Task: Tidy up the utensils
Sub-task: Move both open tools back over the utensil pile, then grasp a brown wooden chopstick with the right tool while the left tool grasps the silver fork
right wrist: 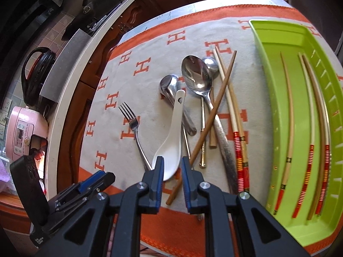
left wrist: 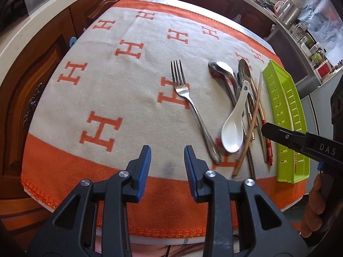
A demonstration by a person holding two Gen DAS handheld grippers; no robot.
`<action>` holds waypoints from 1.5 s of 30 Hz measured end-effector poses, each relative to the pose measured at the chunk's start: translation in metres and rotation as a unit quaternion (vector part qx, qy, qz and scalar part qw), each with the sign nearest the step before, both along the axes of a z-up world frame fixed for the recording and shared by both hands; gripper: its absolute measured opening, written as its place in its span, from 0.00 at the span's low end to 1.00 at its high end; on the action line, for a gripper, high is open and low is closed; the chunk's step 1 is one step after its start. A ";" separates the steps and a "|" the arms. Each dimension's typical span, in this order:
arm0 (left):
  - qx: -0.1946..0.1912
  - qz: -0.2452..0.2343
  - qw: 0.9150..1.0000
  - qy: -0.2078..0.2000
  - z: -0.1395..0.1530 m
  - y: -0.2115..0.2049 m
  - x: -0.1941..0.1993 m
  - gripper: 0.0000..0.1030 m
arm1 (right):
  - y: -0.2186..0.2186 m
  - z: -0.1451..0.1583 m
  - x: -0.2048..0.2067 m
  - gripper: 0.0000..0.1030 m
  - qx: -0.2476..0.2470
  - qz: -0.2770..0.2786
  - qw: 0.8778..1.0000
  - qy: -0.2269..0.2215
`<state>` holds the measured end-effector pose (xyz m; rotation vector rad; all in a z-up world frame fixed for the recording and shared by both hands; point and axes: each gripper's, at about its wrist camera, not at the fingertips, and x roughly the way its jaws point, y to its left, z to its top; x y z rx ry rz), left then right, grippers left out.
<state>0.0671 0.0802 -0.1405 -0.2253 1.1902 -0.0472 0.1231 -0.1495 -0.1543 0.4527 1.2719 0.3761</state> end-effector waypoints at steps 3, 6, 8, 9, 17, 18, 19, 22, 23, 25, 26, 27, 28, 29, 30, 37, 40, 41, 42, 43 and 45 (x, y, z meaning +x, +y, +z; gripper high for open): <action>-0.003 0.001 1.000 0.003 -0.005 0.002 0.002 0.28 | -0.002 -0.004 0.003 0.15 -0.003 -0.014 1.000 0.003; -0.008 0.001 1.000 0.007 -0.009 0.004 0.007 0.28 | -0.006 -0.006 0.008 0.15 -0.008 -0.032 0.999 0.006; -0.011 0.001 1.000 0.010 -0.012 0.003 0.011 0.28 | -0.009 -0.008 0.011 0.15 -0.017 -0.040 0.999 0.008; -0.013 0.001 1.000 0.011 -0.013 0.003 0.013 0.28 | -0.010 -0.009 0.012 0.15 -0.021 -0.044 0.999 0.009; -0.017 -0.003 1.000 0.017 -0.021 0.002 0.022 0.28 | -0.015 -0.014 0.025 0.15 -0.051 -0.069 0.996 0.005; -0.018 -0.003 1.000 0.018 -0.022 0.002 0.022 0.28 | -0.015 -0.015 0.028 0.15 -0.055 -0.070 0.996 0.004; -0.018 -0.003 1.000 0.019 -0.023 0.002 0.023 0.28 | -0.014 -0.016 0.030 0.15 -0.060 -0.071 0.996 0.005; -0.018 -0.002 1.000 0.021 -0.024 0.001 0.026 0.28 | -0.013 -0.020 0.035 0.15 -0.073 -0.074 0.995 0.010; -0.018 -0.002 1.000 0.020 -0.024 0.001 0.025 0.28 | -0.013 -0.019 0.036 0.15 -0.074 -0.076 0.994 0.006; -0.017 -0.002 1.000 0.020 -0.025 0.001 0.026 0.28 | -0.010 -0.019 0.038 0.15 -0.081 -0.073 0.994 0.005; -0.017 -0.002 1.000 0.020 -0.025 0.001 0.027 0.28 | -0.009 -0.019 0.039 0.15 -0.084 -0.072 0.994 0.003; -0.017 -0.001 1.000 0.021 -0.026 0.001 0.028 0.28 | -0.008 -0.019 0.040 0.15 -0.087 -0.071 0.994 0.001; -0.017 -0.001 1.000 0.021 -0.026 0.001 0.030 0.28 | -0.006 -0.018 0.040 0.15 -0.092 -0.069 0.993 -0.001; -0.016 0.000 1.000 0.021 -0.026 -0.001 0.032 0.28 | -0.005 -0.018 0.040 0.15 -0.097 -0.066 0.993 -0.004; -0.016 0.000 1.000 0.020 -0.026 -0.001 0.034 0.28 | -0.004 -0.018 0.040 0.15 -0.102 -0.063 0.993 -0.006; -0.021 0.006 1.000 0.018 -0.028 -0.006 0.049 0.28 | 0.000 -0.021 0.038 0.15 -0.096 -0.049 0.994 -0.001; -0.021 0.010 1.000 0.015 -0.029 -0.009 0.057 0.28 | 0.001 -0.021 0.038 0.10 -0.099 -0.049 0.994 -0.005; -0.021 0.012 1.000 0.014 -0.029 -0.011 0.061 0.28 | 0.002 -0.021 0.037 0.10 -0.101 -0.048 0.994 -0.010; -0.020 0.012 1.000 0.014 -0.029 -0.012 0.063 0.28 | 0.003 -0.021 0.037 0.10 -0.102 -0.048 0.994 -0.014; -0.020 0.013 1.000 0.014 -0.030 -0.013 0.066 0.28 | 0.003 -0.021 0.036 0.09 -0.104 -0.048 0.993 -0.019; -0.016 0.017 1.000 0.012 -0.030 -0.017 0.071 0.28 | 0.002 -0.020 0.034 0.07 -0.101 -0.048 0.993 -0.024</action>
